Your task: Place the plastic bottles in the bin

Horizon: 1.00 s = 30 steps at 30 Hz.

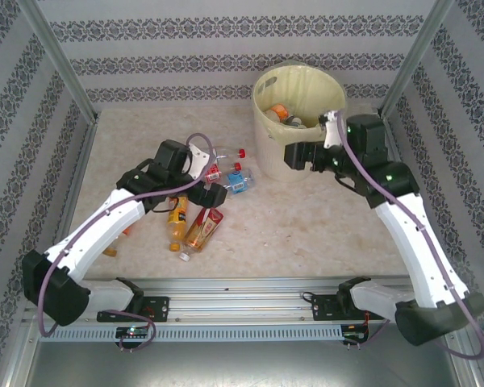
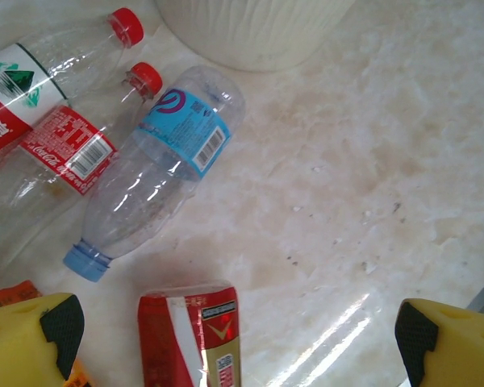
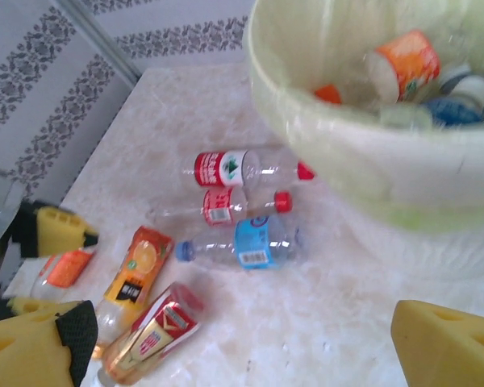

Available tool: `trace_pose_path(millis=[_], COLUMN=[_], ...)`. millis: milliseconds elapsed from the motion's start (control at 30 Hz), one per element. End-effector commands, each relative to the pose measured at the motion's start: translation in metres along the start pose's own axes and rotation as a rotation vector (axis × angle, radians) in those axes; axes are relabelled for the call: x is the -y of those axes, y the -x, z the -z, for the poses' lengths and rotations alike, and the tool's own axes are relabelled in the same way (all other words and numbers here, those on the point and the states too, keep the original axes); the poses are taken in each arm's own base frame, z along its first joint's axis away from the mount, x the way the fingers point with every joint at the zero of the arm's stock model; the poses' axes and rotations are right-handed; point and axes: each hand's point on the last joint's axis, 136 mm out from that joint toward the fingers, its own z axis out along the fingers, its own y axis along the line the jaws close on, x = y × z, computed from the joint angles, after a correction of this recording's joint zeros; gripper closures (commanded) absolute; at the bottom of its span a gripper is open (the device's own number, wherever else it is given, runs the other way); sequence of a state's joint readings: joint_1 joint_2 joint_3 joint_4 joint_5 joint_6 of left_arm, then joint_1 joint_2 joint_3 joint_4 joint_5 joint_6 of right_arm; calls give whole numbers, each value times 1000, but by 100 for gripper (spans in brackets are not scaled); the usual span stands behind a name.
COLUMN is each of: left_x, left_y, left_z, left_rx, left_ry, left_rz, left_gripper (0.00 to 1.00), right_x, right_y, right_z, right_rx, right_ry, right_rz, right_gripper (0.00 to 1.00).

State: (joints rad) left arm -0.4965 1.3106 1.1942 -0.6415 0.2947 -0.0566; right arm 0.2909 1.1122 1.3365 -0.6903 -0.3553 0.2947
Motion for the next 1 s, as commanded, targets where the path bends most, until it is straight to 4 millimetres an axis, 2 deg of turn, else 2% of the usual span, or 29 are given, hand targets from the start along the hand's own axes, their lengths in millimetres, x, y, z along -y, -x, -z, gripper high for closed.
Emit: trace_pose_path(millis=[0,167,433,767,967], left_x=[-6,-14,-30,-54,-60], left_y=[-2,-4,-12,-21,-21], left_z=[-2,-21,-59,-113,-133], left_rx=[-64,-153,-310,-483,-511], left_ry=[46,63,84,117,116], left_rz=[-60,-77,-160,-253,-271], left_gripper=[0,0,0,9,14], right_x=[-8,1,6,10,13], right_y=[-15,-49,-78,-90,-95], right_z=[7,7,6,7,8], right_rx=[9,-30,-57,-72,-76], right_ry=[57,59,75,74,65], right_rz=[-30,-71,-106,-113,-119], right_gripper=[3,2,2,2,2])
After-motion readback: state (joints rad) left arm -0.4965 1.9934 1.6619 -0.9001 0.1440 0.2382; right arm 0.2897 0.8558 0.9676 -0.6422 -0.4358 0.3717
